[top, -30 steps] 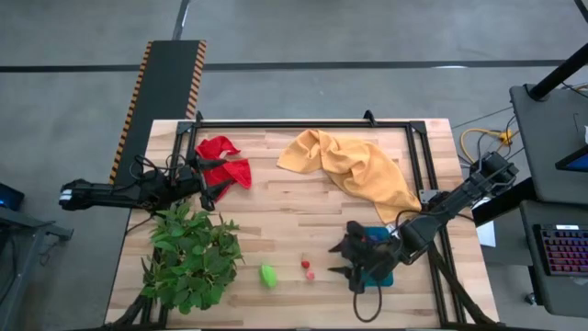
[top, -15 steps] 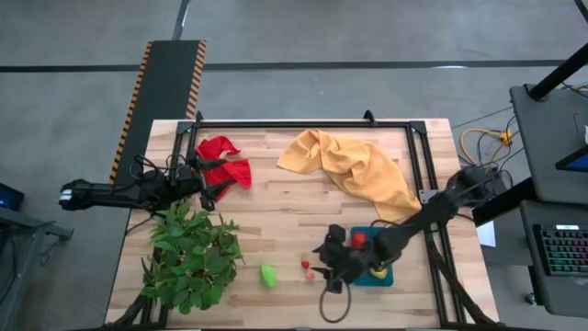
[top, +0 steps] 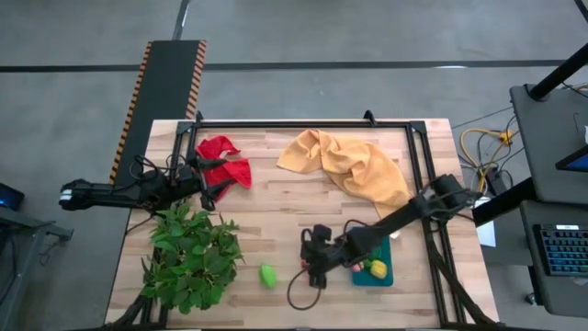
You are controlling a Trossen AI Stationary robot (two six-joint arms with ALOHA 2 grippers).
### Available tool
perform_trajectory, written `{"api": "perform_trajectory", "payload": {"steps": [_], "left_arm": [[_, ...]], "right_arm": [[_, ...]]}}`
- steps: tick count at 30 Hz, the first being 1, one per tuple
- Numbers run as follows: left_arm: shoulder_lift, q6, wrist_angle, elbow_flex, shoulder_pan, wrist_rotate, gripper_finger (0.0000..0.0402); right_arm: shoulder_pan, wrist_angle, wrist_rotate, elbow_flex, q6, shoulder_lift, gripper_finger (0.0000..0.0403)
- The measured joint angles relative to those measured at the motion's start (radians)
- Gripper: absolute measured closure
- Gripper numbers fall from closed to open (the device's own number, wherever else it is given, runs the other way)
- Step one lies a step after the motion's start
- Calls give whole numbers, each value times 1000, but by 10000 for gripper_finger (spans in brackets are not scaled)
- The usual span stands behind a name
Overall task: Pick and placing Produce into tupperware
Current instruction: Put the red raspberry into the blue bin
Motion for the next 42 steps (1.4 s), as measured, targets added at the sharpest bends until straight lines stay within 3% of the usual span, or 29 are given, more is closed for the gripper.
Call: {"api": "perform_trajectory", "payload": {"steps": [5,14,28,42], "left_arm": [[0,0,1,0,0,0,114],[0,0,0,0,0,0,114],[0,0,0,0,0,0,114],[0,0,0,0,0,0,114]], "right_arm": [[-14,-41,-62,27,-2,43,177],[-18,-74,-69,30,-6,52,179],[-20,-87,-70,42,-51,52,235],[-20,-80,-70,47,-70,52,255]]}}
